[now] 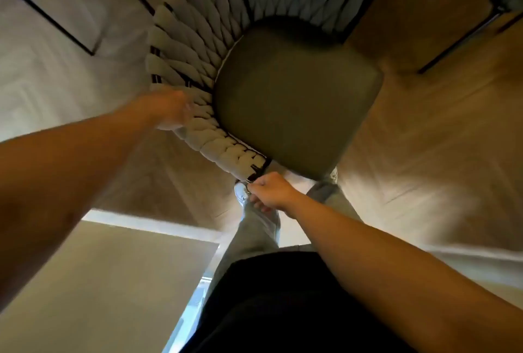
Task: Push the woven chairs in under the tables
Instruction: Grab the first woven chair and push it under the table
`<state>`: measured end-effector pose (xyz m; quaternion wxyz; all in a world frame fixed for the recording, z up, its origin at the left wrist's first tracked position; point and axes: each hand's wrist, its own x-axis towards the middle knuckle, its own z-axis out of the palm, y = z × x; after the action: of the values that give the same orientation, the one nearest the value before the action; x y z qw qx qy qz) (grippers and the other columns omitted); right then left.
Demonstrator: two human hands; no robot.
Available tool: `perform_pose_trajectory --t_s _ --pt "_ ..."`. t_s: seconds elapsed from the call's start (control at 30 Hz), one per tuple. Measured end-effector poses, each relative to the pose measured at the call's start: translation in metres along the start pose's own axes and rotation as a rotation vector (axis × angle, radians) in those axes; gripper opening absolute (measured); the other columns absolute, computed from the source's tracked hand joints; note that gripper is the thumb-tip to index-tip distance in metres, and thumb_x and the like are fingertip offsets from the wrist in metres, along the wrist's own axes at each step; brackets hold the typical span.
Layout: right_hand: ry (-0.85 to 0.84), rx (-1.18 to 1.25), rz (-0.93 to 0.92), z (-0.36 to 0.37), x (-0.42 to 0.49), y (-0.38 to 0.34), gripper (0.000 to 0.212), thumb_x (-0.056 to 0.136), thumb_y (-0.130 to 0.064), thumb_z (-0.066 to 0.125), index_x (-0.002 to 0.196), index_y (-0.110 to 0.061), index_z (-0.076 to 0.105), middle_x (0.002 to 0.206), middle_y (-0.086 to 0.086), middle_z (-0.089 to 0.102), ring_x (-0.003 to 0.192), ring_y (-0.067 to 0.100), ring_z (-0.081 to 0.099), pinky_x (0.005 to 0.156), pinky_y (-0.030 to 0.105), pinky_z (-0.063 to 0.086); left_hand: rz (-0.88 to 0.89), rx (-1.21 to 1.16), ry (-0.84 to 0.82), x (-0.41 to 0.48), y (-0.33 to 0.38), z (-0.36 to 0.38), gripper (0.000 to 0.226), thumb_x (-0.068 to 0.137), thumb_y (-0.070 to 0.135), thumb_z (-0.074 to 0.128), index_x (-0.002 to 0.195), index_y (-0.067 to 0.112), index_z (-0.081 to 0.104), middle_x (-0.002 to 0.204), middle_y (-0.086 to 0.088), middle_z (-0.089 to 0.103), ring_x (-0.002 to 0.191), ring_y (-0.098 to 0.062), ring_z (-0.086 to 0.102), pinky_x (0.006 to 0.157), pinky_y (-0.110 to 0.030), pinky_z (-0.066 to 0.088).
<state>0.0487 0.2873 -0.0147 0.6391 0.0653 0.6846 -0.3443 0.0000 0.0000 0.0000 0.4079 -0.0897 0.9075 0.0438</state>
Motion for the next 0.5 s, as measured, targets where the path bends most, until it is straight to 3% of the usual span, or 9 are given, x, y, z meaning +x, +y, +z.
perform_pose_trajectory --t_s 0.07,0.13,0.2,0.33,0.5 --pt "-0.009 0.289 0.139 0.024 0.006 -0.005 0.044 0.100 -0.032 0.054 0.125 0.003 0.056 0.108 0.020 0.065 0.080 0.027 0.065 0.078 0.040 0.056 0.042 0.124 -0.003 0.003 -0.014 -0.007 0.043 0.091 0.045 0.059 0.121 0.016 0.065 0.110 -0.008 0.065 0.099 -0.029 0.060 0.083 -0.043 0.052" --pt "-0.059 0.595 0.247 0.047 0.013 -0.010 0.048 0.099 -0.044 0.052 0.130 -0.007 0.046 0.119 0.021 0.063 0.095 0.033 0.068 0.078 0.044 0.060 0.114 0.314 -0.060 0.006 -0.027 -0.011 0.069 0.081 0.071 0.056 0.133 0.026 0.056 0.127 -0.002 0.062 0.113 -0.026 0.056 0.087 -0.040 0.049" --pt "-0.091 0.884 0.315 0.064 0.027 -0.018 0.053 0.099 -0.049 0.049 0.141 -0.017 0.038 0.122 0.023 0.060 0.099 0.038 0.068 0.075 0.047 0.061 0.178 0.468 -0.069 0.015 -0.040 -0.007 0.095 0.068 0.089 0.045 0.142 0.031 0.046 0.143 0.003 0.052 0.129 -0.025 0.047 0.100 -0.041 0.040" --pt "-0.019 1.259 0.292 0.099 0.051 -0.037 0.056 0.101 -0.045 0.049 0.146 -0.019 0.032 0.113 0.025 0.062 0.097 0.042 0.070 0.086 0.051 0.060 0.230 0.575 -0.068 0.025 -0.062 0.005 0.116 0.049 0.100 0.027 0.149 0.041 0.034 0.157 0.012 0.035 0.146 -0.023 0.028 0.114 -0.048 0.024" --pt "0.057 1.504 0.155 0.107 0.075 -0.074 0.053 0.102 -0.043 0.047 0.138 -0.005 0.040 0.116 0.026 0.065 0.096 0.038 0.071 0.087 0.045 0.060 0.223 0.561 -0.001 0.034 -0.073 0.019 0.109 0.057 0.102 0.021 0.151 0.047 0.025 0.163 0.013 0.024 0.152 -0.024 0.013 0.117 -0.060 0.005"
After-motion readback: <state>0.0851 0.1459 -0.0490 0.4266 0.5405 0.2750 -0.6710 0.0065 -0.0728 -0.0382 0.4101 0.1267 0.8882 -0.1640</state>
